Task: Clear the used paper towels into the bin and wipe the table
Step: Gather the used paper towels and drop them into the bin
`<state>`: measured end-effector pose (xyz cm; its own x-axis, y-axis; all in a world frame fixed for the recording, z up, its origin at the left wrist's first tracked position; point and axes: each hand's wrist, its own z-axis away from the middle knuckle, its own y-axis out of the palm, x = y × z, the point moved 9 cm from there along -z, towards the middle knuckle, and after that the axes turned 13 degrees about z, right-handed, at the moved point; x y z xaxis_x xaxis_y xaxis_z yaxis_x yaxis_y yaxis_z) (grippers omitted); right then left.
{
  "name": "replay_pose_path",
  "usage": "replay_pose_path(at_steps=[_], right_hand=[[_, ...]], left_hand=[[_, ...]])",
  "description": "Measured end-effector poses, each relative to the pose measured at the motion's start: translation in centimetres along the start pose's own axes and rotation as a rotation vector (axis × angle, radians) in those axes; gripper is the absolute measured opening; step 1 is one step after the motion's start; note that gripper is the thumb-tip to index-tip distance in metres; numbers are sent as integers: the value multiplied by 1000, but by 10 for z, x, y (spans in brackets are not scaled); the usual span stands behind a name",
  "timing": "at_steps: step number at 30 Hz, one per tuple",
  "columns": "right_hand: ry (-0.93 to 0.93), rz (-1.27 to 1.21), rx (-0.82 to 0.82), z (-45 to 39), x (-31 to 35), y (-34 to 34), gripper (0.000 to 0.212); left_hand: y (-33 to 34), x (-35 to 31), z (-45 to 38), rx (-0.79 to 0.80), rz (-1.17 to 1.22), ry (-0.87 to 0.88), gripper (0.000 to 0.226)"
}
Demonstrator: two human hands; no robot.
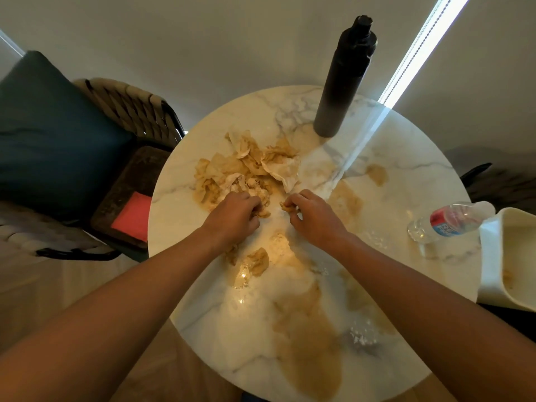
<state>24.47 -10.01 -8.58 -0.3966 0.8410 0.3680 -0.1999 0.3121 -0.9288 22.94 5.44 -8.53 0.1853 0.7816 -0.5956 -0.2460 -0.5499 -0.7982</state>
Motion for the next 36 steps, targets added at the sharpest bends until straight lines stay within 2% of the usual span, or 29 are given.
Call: replay_pose_path(at_steps=[9, 18, 36], right_hand=[[16, -18, -120, 55, -15, -48, 19], [132, -14, -204, 139, -61, -93, 19], [611, -25, -290, 333, -229, -156, 17]], left_hand=[[-4, -68, -8, -7, -28, 104, 11], [17, -166, -11, 14, -60, 236, 15], [171, -395, -39, 327, -58, 449, 22]])
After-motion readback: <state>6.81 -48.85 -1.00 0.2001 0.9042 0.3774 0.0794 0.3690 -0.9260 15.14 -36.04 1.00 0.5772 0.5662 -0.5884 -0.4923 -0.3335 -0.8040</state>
